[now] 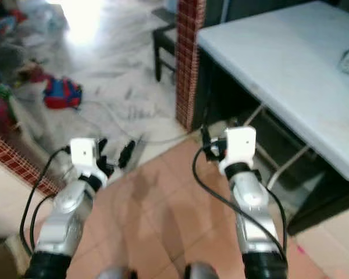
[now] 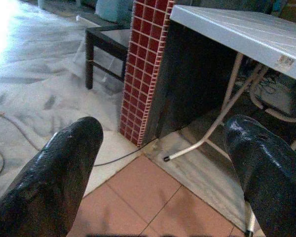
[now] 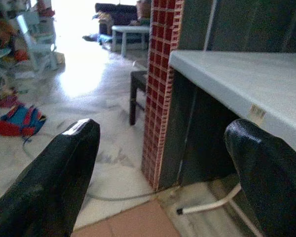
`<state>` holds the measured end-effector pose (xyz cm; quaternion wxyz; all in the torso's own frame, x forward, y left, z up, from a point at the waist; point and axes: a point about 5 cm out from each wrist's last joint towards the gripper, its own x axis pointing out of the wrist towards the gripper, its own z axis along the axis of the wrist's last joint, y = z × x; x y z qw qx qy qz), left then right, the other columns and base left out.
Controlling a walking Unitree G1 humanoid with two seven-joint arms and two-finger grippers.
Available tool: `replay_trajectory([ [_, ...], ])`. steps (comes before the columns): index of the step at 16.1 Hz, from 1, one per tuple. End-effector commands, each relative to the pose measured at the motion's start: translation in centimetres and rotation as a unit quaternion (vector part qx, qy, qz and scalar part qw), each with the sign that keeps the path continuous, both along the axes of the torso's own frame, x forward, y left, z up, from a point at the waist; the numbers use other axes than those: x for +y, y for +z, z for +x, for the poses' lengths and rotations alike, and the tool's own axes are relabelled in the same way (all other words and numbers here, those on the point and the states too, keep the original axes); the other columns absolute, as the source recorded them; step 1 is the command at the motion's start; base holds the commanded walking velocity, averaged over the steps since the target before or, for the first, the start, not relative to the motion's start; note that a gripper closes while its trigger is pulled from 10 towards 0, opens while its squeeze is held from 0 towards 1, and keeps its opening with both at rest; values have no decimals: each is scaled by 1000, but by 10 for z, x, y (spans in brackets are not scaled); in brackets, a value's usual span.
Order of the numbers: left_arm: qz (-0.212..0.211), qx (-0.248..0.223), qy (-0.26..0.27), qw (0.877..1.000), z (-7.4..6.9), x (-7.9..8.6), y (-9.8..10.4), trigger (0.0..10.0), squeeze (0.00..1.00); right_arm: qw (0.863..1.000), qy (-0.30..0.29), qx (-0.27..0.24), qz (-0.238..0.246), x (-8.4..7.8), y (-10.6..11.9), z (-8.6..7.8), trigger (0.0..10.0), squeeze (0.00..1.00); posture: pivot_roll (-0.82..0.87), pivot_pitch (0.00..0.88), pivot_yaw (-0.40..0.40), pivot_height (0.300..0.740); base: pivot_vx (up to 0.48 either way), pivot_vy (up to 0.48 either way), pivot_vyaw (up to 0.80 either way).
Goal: Restocking fridge
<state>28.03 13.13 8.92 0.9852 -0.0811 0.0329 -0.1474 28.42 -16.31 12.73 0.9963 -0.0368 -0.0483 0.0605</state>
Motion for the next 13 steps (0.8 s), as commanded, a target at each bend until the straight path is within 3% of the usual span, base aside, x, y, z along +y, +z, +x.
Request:
replay_trajectory([
  [1,11,7,28,1000,-2,17,-3,10000,0,1000,-14,8,-16,3,-2,4,10000,0,-4,72,59,740,386,0,0],
  [4,14,7,28,999,-1,17,-3,10000,0,997,-44,9,-62,-1,-5,5,10000,0,-4,71,62,740,411,0,0],
  [6,14,6,29,999,0,17,-3,10000,0,997,-46,14,-56,5,-9,6,10000,0,-4,71,62,740,444,0,0],
  [7,15,7,33,999,0,17,-3,10000,0,995,-48,2,-88,7,-8,7,10000,0,-4,73,62,740,439,0,0],
  [8,15,7,34,999,0,17,-3,10000,0,996,-53,14,-69,8,-8,8,10000,0,-4,72,63,740,439,0,0],
  [9,15,8,35,999,0,18,-3,10000,0,995,-59,-17,-80,7,-1,7,10000,0,-1,71,66,740,435,0,0],
  [11,22,10,35,999,1,20,-4,10000,0,995,-73,-39,-55,1,6,5,10000,0,2,70,66,740,435,0,0],
  [13,23,16,42,999,1,22,-6,10000,0,994,-95,-24,-52,-8,3,9,10000,0,-2,71,66,740,435,0,-628],
])
